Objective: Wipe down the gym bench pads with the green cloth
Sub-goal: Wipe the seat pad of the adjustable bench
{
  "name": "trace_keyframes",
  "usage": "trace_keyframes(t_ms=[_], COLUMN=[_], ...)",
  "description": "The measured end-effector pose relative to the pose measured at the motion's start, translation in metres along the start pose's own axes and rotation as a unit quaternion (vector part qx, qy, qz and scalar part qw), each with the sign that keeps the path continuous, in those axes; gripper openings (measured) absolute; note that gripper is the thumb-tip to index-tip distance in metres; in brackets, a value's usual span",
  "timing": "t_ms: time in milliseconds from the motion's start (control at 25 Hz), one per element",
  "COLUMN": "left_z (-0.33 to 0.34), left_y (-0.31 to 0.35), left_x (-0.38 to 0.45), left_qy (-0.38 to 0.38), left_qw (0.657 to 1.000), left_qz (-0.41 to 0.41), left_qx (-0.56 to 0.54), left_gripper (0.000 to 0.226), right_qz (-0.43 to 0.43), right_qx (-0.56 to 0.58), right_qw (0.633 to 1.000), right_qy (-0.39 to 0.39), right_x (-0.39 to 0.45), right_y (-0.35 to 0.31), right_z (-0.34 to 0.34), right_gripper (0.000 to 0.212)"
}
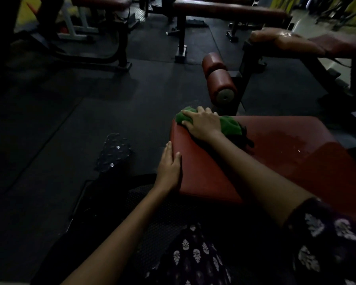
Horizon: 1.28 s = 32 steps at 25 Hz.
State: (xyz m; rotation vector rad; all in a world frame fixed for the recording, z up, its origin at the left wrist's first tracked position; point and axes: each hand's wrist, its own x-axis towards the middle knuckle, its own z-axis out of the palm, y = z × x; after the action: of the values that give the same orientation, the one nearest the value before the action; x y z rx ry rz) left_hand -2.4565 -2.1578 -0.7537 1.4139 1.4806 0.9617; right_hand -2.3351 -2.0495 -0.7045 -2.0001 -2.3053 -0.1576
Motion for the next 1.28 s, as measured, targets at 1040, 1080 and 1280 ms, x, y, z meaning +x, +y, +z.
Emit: trace_keyframes(t_ms=[1040, 1080, 1280], left_z=[-0.009, -0.010, -0.015], left_y=[-0.003, -0.002, -0.001], left_x=[0.015, 0.015, 0.027], left_qy=[-0.108, -0.111, -0.132], left_qw=[0.988, 0.987, 0.980], left_qz=[0.028, 0.031, 0.043], left_qx=[0.105, 0.112, 0.141], left_gripper=[0.075, 0.076, 0.077], right_qz=[0.003, -0.019, 0.158], right_qx=[-0.007, -0.027, 0.005], right_qw=[1.000, 0.999, 0.987], right_qy=[0.025, 0.036, 0.019], right_x=[0.008, -0.005, -0.010], right_y=[-0.006, -0.001, 0.070], right_z=[0.005, 0.008, 0.001], right_gripper=[0.046, 0.047, 0.044])
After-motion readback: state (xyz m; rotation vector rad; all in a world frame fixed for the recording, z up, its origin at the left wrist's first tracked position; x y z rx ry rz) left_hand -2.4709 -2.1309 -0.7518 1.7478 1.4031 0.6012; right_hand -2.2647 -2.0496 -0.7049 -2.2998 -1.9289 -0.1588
